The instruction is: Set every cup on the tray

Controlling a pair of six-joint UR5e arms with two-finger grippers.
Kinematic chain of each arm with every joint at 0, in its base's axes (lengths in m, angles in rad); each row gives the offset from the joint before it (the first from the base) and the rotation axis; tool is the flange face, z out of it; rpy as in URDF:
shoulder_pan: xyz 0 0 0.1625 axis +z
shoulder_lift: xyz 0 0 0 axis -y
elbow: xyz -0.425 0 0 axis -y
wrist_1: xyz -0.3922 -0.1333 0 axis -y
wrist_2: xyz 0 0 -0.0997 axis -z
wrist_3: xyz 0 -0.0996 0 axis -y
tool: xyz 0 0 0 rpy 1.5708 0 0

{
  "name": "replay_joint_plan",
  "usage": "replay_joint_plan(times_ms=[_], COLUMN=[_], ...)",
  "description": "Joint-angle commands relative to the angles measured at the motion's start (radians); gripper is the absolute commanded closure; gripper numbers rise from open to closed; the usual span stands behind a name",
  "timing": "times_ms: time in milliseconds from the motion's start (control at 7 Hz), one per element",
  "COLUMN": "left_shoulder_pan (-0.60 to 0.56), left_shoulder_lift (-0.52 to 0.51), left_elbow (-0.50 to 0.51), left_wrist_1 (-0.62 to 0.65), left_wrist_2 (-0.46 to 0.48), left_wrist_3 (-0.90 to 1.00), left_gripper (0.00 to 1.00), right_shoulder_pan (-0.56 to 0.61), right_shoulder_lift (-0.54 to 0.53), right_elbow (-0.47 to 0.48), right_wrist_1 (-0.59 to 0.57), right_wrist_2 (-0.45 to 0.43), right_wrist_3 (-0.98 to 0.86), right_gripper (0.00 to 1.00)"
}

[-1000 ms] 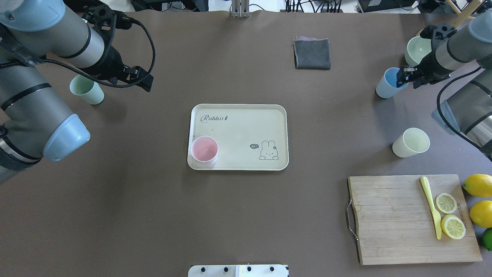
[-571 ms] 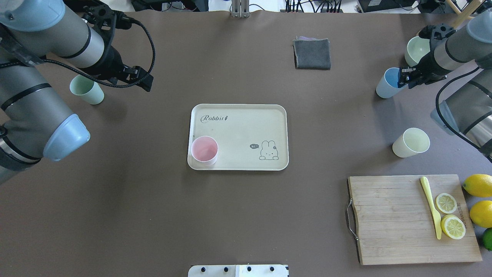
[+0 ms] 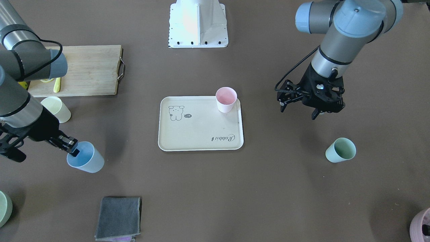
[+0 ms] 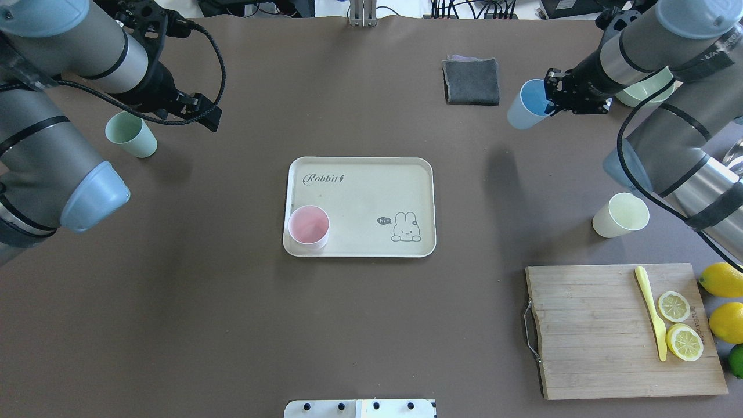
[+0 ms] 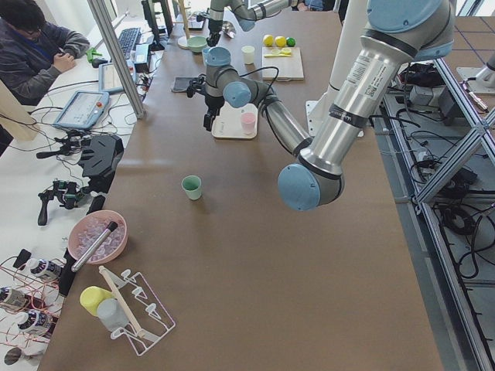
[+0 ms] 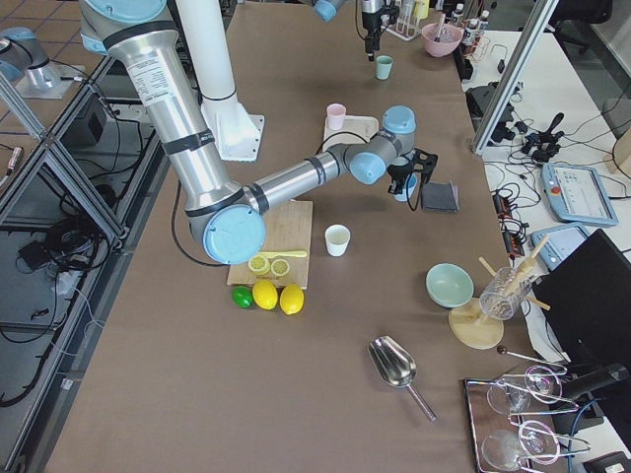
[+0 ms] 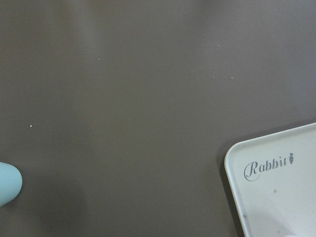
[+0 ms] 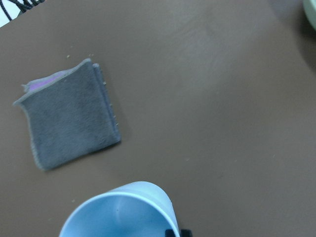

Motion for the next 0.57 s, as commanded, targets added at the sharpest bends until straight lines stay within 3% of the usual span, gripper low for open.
replay_joint_plan(times_ms=[0, 286, 429], left_shoulder_pan=[-0.078, -0.114, -0.121], left_shoulder_lift=[0.006, 0.0, 0.001], left_elbow=[0.092, 0.169, 0.212], left_wrist_1=[-0.013, -0.027, -0.083], left_wrist_2=[-0.005, -0.005, -0.005], left_wrist_3=[0.127, 0.211, 0.217], left_gripper=[0.02, 0.02, 0.02], right_shoulder_pan=[-0.189, -0.336, -0.372], right_shoulder_lift=[0.124, 0.216, 0.244], right_elbow=[0.089, 0.039, 0.011], right_wrist_1=[-0.188, -0.222, -0.219], right_wrist_2=[-0.154, -0.287, -0.305], right_wrist_3=[0.203, 0.291, 0.29], right_gripper=[1.0, 1.0, 1.0])
